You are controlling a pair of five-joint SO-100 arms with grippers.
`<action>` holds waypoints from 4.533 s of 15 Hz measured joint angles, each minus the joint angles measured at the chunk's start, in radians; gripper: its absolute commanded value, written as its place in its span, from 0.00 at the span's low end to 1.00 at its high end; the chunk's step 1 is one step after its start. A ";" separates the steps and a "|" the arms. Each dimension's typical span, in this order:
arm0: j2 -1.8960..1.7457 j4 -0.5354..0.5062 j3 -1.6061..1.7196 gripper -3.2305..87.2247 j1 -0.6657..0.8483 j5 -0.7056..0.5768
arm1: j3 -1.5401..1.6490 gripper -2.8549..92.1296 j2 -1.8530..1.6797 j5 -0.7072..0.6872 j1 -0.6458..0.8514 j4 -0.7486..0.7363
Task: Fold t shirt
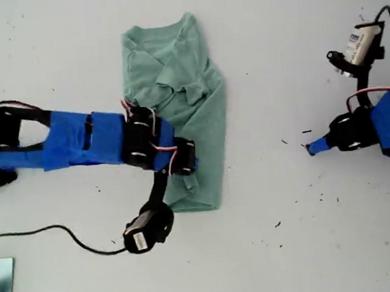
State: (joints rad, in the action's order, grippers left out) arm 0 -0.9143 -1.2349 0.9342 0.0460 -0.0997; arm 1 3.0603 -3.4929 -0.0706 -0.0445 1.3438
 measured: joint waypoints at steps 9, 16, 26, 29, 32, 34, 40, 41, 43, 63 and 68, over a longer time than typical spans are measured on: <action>-0.871 -0.308 0.196 0.17 -0.002 -0.035 | 0.000 0.05 0.000 0.009 0.009 0.000; -1.899 0.192 1.899 0.03 -0.249 0.525 | 0.000 0.05 0.000 -0.002 0.040 0.000; -1.450 0.037 1.566 0.03 -0.252 0.523 | -0.252 0.05 0.213 0.017 0.018 0.011; -0.977 -0.175 0.799 0.03 -0.186 0.290 | -0.930 0.05 0.951 -0.115 0.023 0.043; -0.680 -0.298 0.333 0.19 -0.140 0.141 | -1.606 0.20 1.608 -0.253 0.018 0.195; -0.650 -0.304 0.222 0.38 -0.138 0.089 | -1.974 0.36 1.911 -0.296 0.012 0.259; -0.505 -0.321 0.196 0.43 -0.103 0.071 | -2.125 0.35 2.092 -0.288 0.012 0.291; -0.446 -0.321 0.204 0.42 -0.103 0.071 | -2.125 0.35 2.148 -0.275 0.012 0.281; -0.370 -0.284 0.252 0.41 -0.091 0.072 | -2.125 0.35 2.249 -0.245 0.012 0.239; -0.295 -0.038 0.160 0.03 -0.344 0.103 | -2.052 0.03 2.092 -0.232 -0.218 0.061; -0.624 -0.078 0.302 0.03 -0.130 0.011 | -1.973 0.02 1.954 -0.436 0.067 0.009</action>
State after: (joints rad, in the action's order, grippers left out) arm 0 -1.5386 -1.3131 1.2364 -0.0844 -0.0890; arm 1 1.0876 -1.5386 -0.5062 0.0230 1.3530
